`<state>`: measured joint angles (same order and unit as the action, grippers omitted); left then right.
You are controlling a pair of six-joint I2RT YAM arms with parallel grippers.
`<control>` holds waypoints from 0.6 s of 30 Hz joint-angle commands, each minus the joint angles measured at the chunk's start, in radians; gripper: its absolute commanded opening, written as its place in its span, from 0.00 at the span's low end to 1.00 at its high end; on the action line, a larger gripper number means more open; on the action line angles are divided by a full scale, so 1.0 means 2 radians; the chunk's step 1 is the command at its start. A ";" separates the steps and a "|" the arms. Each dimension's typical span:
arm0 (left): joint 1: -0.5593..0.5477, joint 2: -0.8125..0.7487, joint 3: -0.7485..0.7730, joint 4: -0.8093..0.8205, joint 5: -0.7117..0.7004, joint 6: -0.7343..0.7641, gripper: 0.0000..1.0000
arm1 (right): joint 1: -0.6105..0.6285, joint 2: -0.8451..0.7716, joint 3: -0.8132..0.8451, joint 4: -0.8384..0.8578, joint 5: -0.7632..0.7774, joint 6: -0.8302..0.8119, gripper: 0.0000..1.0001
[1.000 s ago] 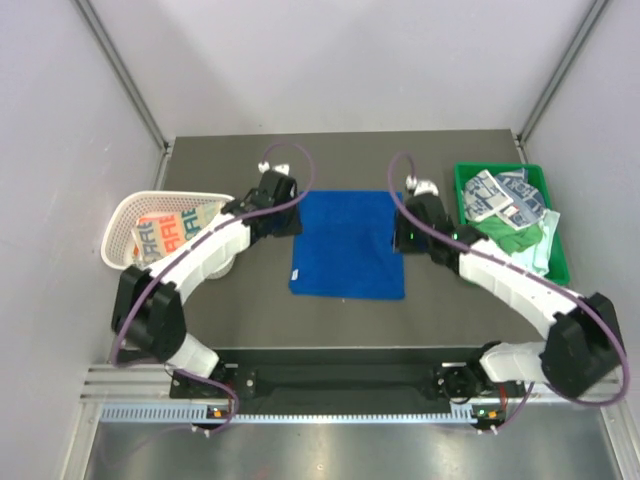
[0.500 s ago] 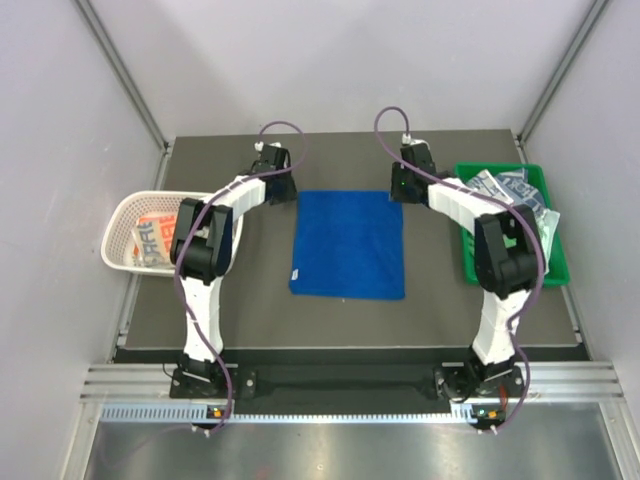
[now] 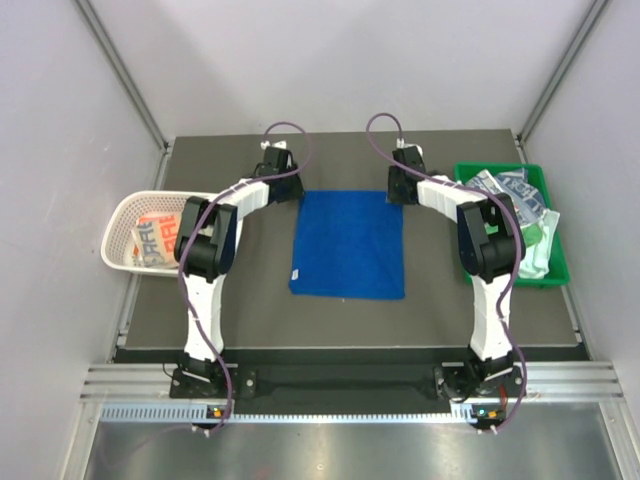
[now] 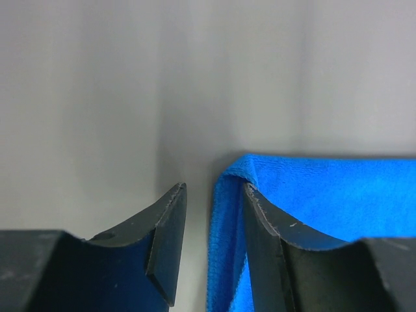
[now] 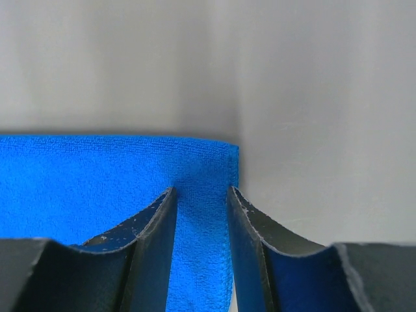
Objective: Fold and stack the towels
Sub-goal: Fold the towel
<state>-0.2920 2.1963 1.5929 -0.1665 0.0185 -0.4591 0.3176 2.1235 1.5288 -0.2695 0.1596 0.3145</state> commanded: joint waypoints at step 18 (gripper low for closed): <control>0.016 -0.071 -0.065 0.096 0.063 0.003 0.51 | -0.018 -0.002 0.037 0.011 0.003 -0.011 0.39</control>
<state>-0.2554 2.0850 1.4635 -0.0582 0.0738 -0.4732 0.2913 2.1235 1.5417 -0.2707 0.1726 0.3058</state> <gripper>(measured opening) 0.513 0.393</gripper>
